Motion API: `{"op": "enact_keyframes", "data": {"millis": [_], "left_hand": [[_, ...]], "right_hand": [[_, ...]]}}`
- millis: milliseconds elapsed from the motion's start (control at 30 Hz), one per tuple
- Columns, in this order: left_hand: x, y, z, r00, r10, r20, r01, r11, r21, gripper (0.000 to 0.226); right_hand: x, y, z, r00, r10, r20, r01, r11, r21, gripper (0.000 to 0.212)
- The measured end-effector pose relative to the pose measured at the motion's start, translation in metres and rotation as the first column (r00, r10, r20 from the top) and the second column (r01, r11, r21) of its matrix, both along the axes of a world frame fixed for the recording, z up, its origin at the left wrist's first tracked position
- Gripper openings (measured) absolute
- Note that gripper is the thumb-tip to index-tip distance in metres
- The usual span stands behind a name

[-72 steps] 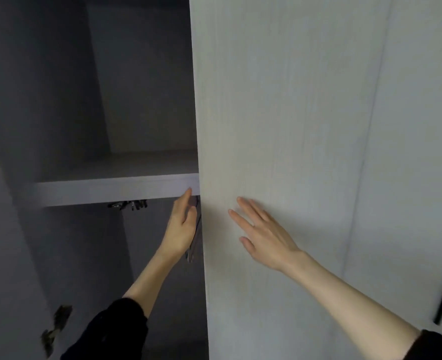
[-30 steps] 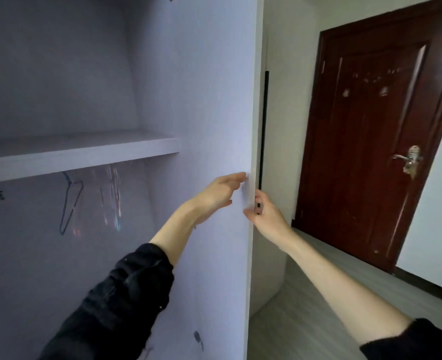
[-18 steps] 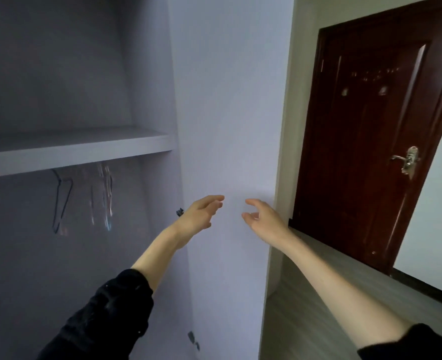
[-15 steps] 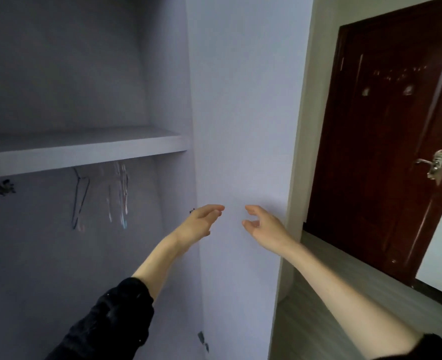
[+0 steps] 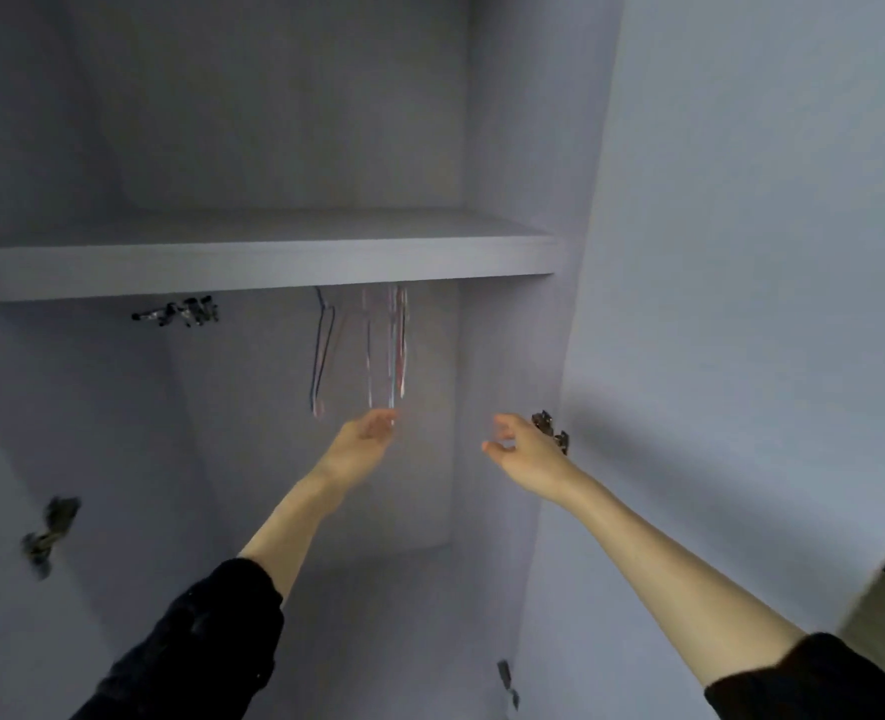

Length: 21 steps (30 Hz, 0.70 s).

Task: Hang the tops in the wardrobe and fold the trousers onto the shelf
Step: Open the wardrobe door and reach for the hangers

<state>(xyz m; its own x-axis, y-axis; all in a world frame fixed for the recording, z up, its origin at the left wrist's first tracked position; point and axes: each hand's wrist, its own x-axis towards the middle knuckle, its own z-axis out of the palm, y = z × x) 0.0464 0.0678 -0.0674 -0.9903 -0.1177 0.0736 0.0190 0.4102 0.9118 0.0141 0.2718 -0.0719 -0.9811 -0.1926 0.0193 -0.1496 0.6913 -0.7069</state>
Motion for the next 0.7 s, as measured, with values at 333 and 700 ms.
{"op": "enact_keyframes", "data": {"millis": [333,700], "left_hand": [[-0.148,-0.121,-0.050,0.894,0.448,0.029,-0.442,0.889,-0.119,0.055],[-0.226,-0.135,-0.085,0.929,0.357,0.099,-0.340,0.927,-0.156,0.043]], "right_hand": [[-0.163,-0.116,-0.034,0.994,-0.017,0.105,0.023,0.998,-0.056,0.060],[-0.266,-0.185,-0.075,0.966,-0.056,0.253,0.152,0.914,-0.377,0.060]]}}
